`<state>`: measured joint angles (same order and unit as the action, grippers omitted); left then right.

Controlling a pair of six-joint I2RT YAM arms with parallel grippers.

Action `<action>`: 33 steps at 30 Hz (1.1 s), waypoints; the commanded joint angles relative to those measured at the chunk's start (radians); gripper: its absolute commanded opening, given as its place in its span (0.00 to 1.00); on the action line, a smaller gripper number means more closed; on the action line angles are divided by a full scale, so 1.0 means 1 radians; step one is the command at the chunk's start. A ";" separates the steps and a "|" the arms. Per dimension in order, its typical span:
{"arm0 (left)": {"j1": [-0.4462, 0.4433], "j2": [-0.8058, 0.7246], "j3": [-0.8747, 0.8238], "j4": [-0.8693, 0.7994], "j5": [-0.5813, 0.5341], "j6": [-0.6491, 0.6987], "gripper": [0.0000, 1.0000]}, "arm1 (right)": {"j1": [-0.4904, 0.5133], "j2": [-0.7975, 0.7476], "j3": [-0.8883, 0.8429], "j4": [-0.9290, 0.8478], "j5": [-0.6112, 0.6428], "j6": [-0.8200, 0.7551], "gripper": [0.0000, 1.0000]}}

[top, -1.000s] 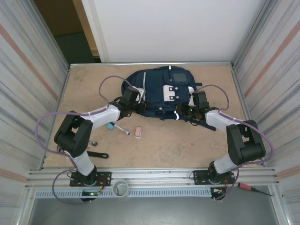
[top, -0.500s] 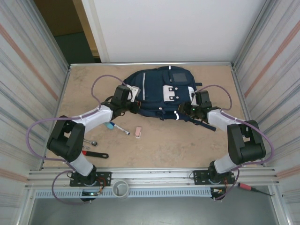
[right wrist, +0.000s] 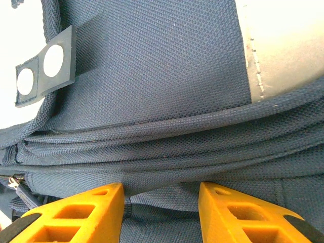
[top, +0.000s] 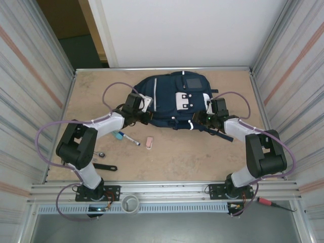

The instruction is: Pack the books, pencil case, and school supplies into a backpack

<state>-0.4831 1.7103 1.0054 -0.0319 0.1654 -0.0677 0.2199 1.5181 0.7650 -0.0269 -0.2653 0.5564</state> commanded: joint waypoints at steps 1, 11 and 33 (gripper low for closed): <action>0.009 0.022 0.016 -0.031 0.023 0.000 0.13 | -0.014 0.017 -0.010 -0.042 0.024 -0.024 0.42; 0.008 0.013 -0.019 -0.013 0.022 -0.010 0.18 | -0.013 0.020 -0.012 -0.036 0.020 -0.023 0.42; 0.006 -0.108 -0.120 0.101 0.082 -0.012 0.00 | 0.066 -0.138 0.046 -0.108 0.067 -0.072 0.48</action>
<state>-0.4831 1.6501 0.9081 0.0589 0.2043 -0.0788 0.2337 1.4380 0.7685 -0.0952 -0.2356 0.5121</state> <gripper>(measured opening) 0.053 0.474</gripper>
